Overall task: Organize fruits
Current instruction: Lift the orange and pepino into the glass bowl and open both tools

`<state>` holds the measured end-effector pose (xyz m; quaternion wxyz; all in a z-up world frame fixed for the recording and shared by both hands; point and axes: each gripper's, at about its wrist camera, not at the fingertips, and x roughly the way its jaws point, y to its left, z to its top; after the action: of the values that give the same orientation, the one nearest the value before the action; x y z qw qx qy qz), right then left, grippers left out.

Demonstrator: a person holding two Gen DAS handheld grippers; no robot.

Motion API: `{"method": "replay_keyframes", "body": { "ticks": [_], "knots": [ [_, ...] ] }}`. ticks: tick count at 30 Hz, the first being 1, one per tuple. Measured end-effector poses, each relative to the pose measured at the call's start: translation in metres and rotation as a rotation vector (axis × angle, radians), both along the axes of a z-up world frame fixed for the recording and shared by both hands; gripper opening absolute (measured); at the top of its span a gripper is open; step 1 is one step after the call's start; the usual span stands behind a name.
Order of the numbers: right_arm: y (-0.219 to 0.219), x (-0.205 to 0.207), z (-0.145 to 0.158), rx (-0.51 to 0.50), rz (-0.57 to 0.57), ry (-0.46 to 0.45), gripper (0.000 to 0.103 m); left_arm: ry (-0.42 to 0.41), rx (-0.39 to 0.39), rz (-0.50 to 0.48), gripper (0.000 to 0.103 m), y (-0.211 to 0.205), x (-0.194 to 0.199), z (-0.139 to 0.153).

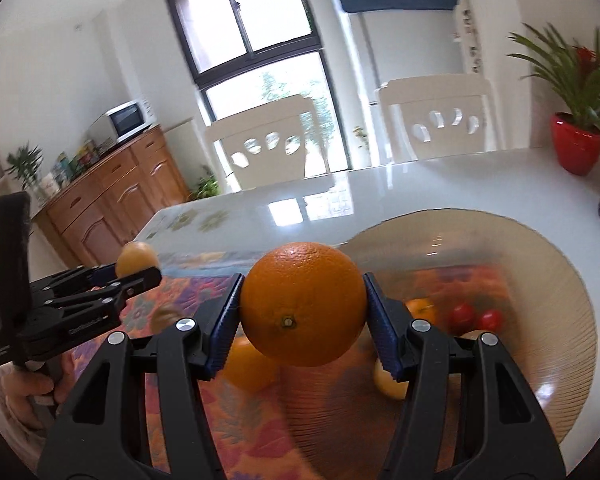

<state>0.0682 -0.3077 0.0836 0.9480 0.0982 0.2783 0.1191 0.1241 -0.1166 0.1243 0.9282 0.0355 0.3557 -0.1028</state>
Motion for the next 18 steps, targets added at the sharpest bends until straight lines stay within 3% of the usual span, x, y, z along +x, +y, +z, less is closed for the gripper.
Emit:
{"method": "replay_keyframes", "body": {
  "ticks": [9,14,18],
  "knots": [
    [-0.058,0.004,-0.006,0.007,-0.135,0.013,0.06,0.008,0.012,-0.074,0.043,-0.065,0.01,0.005],
    [-0.08,0.002,-0.014,-0.04,-0.218,0.028,0.06,0.025,0.02,-0.128,0.043,-0.107,0.017,-0.003],
    [-0.096,0.005,-0.022,-0.019,-0.25,0.058,0.06,0.054,0.009,-0.17,0.043,-0.138,0.022,-0.013]
  ]
}}
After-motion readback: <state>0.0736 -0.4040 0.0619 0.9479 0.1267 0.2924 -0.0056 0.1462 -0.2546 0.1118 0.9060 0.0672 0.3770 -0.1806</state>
